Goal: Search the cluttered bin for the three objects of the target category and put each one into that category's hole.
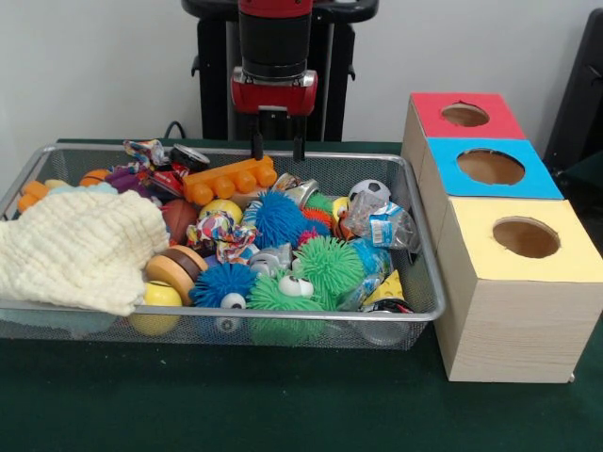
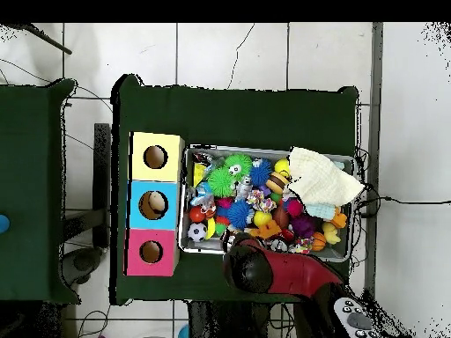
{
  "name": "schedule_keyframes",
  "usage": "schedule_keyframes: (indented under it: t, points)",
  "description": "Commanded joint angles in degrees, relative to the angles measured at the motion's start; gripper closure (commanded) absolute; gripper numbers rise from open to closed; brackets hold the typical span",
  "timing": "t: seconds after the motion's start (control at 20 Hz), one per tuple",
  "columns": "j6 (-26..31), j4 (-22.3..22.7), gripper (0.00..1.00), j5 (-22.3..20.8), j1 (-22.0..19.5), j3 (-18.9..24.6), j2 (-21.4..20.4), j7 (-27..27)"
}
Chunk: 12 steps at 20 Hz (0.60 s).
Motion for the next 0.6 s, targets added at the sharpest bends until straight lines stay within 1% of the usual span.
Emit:
schedule_keyframes:
  t: [0.05,0.2,0.3,0.4,0.45,0.55,0.6]
  points:
    - [5.1,-0.4,0.0,-1.1,0.8,0.0,-0.6,3.9]
    - [6.7,-1.3,0.0,0.1,1.4,-0.2,-0.2,4.5]
    - [6.6,-2.7,0.0,0.3,2.1,-0.7,1.3,4.8]
    - [5.9,-4.9,0.0,0.9,3.9,-2.7,4.5,6.5]
    - [4.4,-6.4,0.0,0.8,5.0,-3.9,6.6,7.4]
    - [2.1,-9.1,0.0,0.1,6.5,-5.4,10.1,7.3]
    - [1.7,-9.8,0.0,0.1,6.6,-5.4,11.0,7.0]
